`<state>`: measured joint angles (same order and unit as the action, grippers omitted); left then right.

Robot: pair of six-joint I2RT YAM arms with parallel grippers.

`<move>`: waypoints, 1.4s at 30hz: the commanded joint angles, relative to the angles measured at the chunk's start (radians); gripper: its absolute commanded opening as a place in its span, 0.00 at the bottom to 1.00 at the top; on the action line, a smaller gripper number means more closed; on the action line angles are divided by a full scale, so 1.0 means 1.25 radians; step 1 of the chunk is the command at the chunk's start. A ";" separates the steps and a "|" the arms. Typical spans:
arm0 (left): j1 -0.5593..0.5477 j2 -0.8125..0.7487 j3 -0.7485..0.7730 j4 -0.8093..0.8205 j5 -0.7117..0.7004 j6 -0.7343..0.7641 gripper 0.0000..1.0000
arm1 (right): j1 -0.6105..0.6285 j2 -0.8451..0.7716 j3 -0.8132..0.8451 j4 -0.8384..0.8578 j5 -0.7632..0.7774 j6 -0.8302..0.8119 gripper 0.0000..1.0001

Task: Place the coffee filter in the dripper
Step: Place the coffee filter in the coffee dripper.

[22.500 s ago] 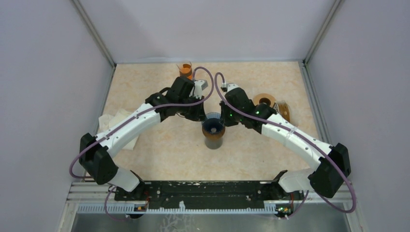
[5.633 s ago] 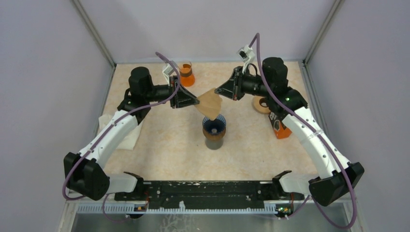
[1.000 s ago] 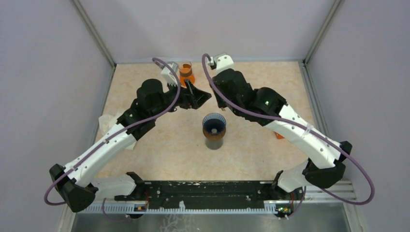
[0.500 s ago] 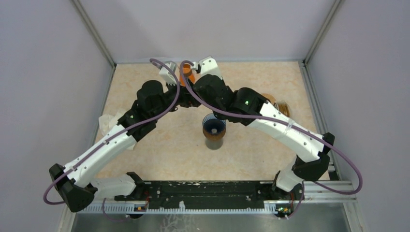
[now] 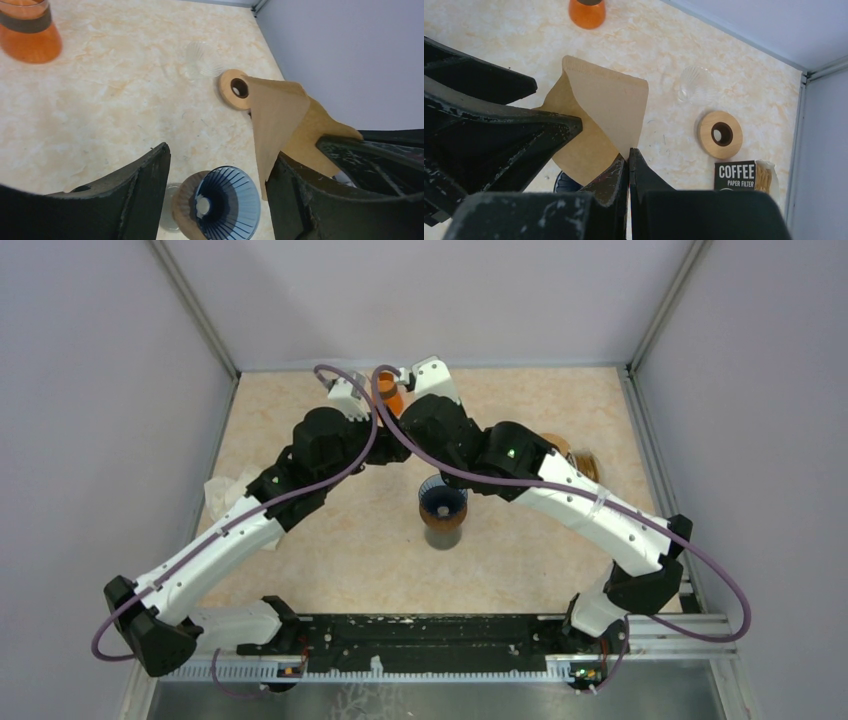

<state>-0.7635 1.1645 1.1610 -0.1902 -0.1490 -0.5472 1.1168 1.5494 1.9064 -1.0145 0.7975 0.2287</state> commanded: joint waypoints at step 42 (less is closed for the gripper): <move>-0.056 -0.038 -0.019 -0.076 -0.151 0.046 0.13 | -0.026 0.042 0.040 0.006 -0.027 0.127 0.00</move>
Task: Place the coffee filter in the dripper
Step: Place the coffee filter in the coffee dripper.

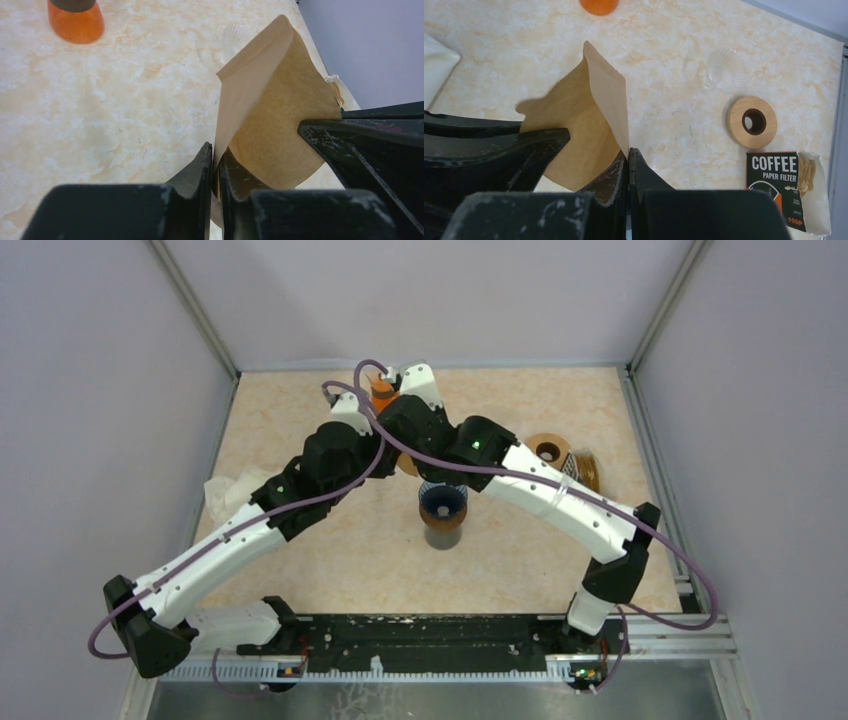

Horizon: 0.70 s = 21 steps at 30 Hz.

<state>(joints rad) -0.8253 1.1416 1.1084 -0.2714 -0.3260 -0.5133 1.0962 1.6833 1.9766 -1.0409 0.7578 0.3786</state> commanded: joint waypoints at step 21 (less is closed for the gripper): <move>-0.007 0.015 0.147 -0.174 0.042 -0.104 0.00 | -0.023 -0.129 -0.130 0.168 -0.130 -0.014 0.32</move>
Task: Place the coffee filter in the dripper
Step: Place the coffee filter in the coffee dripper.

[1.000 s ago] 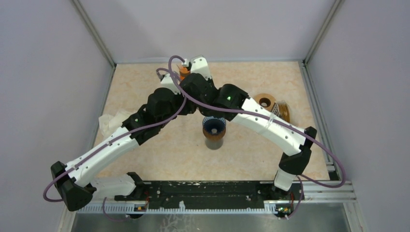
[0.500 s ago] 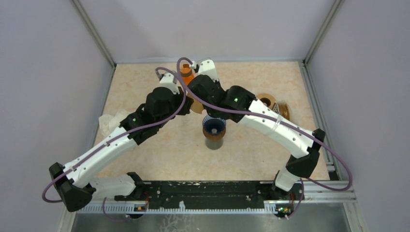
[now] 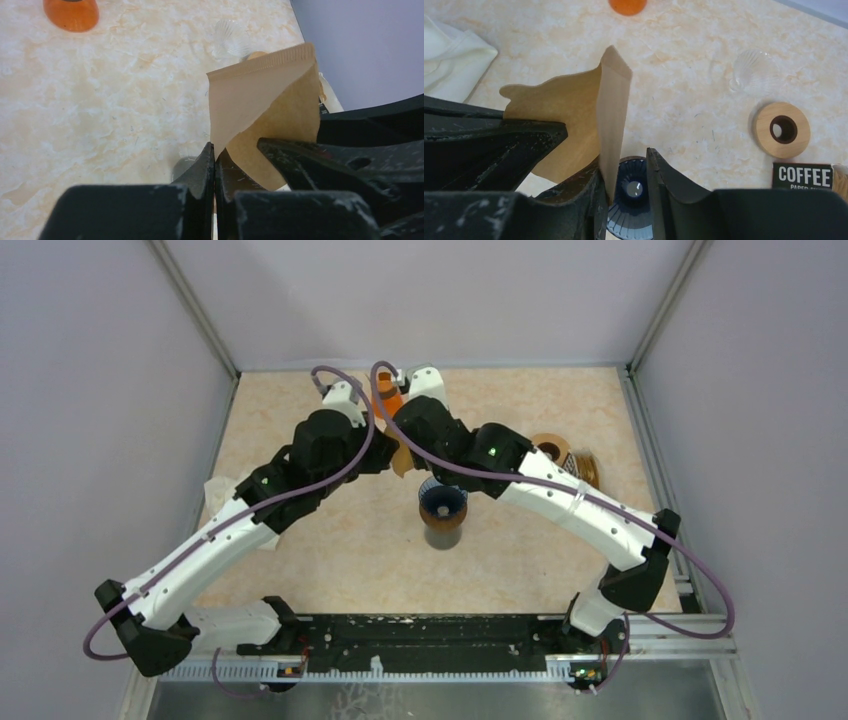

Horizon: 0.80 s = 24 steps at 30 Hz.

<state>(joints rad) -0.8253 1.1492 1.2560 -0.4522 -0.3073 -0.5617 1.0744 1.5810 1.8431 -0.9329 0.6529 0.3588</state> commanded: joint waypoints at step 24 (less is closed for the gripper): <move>-0.007 0.046 0.090 -0.139 -0.037 -0.281 0.00 | -0.004 -0.067 -0.129 0.157 -0.042 0.017 0.34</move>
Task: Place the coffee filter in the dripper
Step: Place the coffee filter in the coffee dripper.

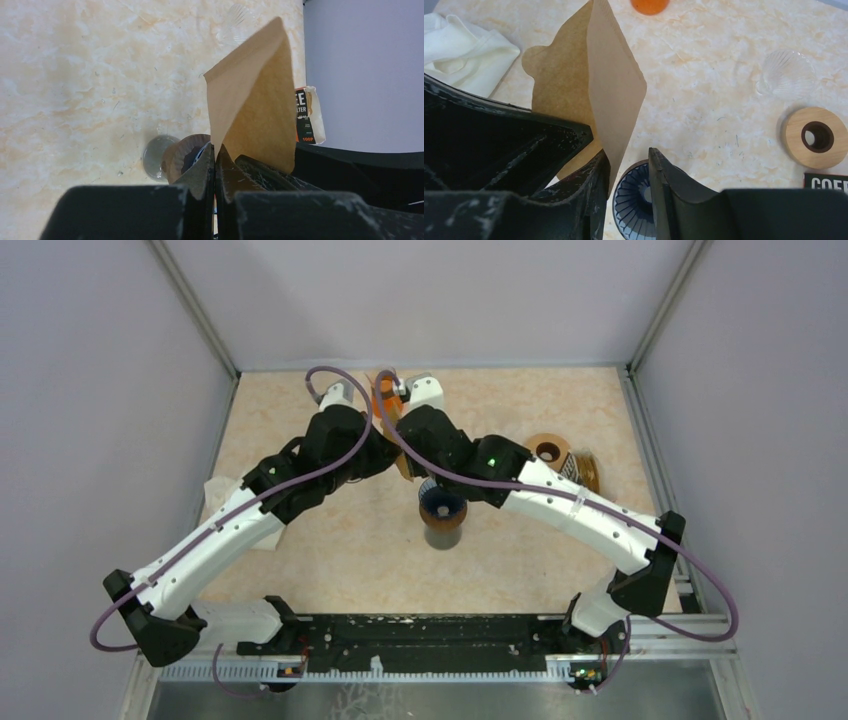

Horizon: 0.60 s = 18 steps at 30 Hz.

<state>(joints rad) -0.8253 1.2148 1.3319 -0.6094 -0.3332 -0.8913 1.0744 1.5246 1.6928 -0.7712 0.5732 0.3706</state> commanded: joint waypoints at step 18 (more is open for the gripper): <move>-0.007 0.005 0.059 -0.108 -0.005 0.093 0.00 | -0.045 -0.044 0.007 -0.027 0.007 -0.023 0.00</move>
<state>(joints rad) -0.8253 1.2144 1.3521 -0.6830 -0.3408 -0.8337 1.0328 1.5150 1.6688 -0.7906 0.5968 0.3576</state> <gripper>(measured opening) 0.005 0.006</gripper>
